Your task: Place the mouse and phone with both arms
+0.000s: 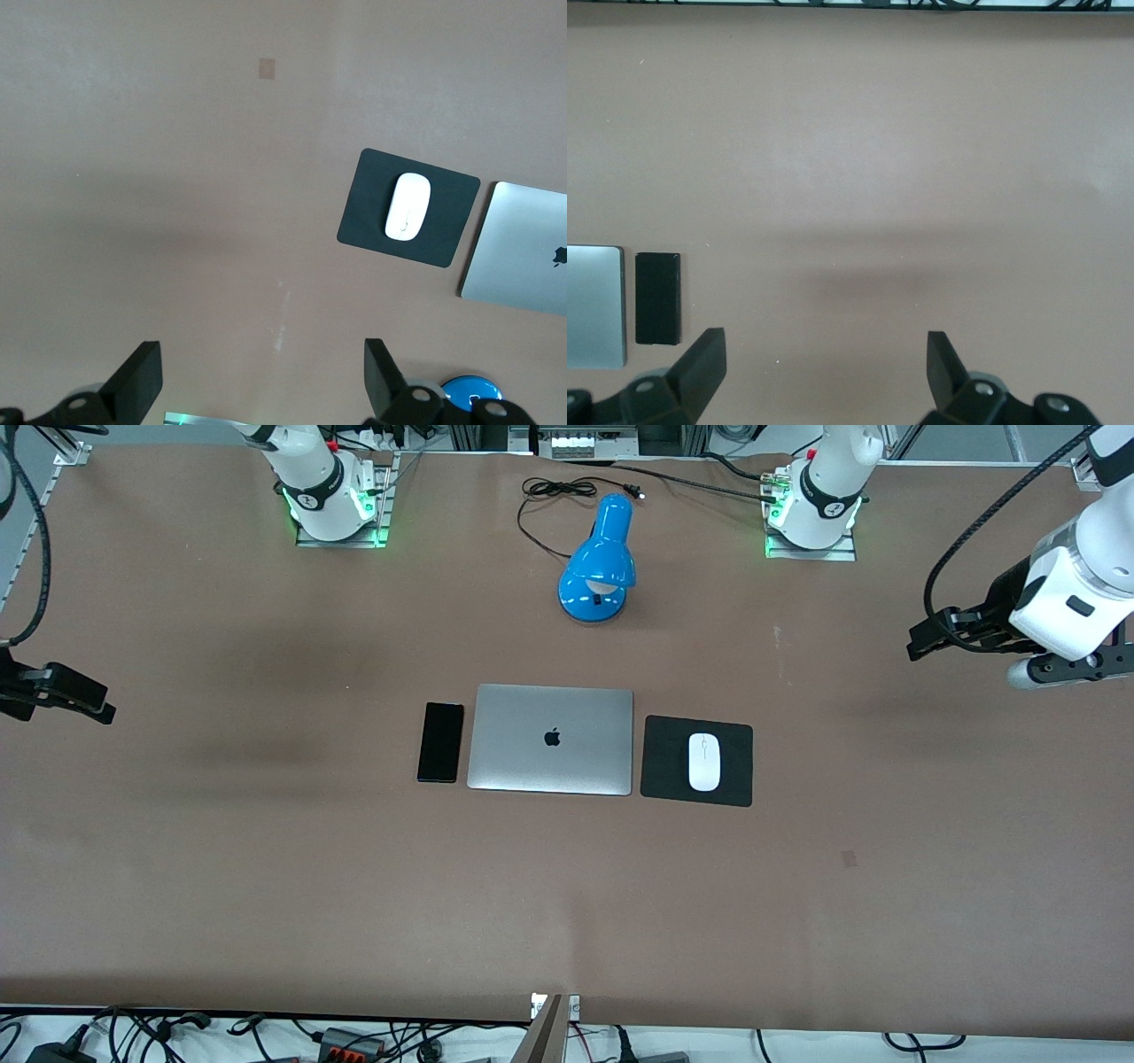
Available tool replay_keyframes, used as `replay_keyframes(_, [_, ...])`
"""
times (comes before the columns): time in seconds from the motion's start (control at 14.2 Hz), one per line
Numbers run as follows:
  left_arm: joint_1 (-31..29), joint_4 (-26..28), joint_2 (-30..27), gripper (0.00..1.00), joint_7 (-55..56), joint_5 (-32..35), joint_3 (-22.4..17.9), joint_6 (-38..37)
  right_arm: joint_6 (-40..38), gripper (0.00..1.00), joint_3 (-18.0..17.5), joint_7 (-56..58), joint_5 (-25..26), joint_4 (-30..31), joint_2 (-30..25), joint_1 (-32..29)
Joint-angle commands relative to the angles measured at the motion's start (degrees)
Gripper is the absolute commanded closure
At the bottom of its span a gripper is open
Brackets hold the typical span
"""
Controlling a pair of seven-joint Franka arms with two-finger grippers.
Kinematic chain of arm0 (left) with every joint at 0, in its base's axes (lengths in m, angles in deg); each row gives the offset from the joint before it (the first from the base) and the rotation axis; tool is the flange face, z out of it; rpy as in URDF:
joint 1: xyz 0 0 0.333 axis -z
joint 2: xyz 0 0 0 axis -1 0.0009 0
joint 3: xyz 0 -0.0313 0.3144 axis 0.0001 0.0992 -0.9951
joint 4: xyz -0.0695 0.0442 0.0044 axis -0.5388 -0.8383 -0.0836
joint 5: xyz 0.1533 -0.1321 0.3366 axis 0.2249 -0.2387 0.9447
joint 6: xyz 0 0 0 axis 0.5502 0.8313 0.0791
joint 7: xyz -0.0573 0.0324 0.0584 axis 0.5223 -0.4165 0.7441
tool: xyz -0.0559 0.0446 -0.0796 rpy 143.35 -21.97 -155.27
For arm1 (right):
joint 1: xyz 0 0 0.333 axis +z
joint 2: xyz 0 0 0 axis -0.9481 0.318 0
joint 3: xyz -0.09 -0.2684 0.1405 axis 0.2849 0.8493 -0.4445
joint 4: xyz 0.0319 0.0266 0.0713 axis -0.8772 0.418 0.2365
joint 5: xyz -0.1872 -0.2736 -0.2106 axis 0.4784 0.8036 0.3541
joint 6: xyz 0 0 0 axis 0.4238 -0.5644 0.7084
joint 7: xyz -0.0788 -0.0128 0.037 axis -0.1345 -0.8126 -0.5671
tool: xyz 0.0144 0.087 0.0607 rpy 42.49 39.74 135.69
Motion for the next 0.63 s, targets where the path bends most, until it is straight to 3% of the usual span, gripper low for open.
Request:
replay_keyframes(0.0, [0.0,0.0,-0.3,0.0,-0.2,-0.4,-0.1,-0.2,5.3,0.0,-0.3,1.1,1.0,14.6,-10.1,0.5])
replay_keyframes(0.21, [0.1,-0.1,-0.3,0.0,-0.2,-0.3,0.3,-0.2,2.7,0.0,-0.3,1.4,1.0,19.1,-14.2,0.5])
replay_keyframes(0.56, [0.2,-0.1,-0.2,0.0,-0.1,-0.3,0.4,-0.1,0.8,0.0,-0.3,1.4,0.6,18.4,-13.6,0.5])
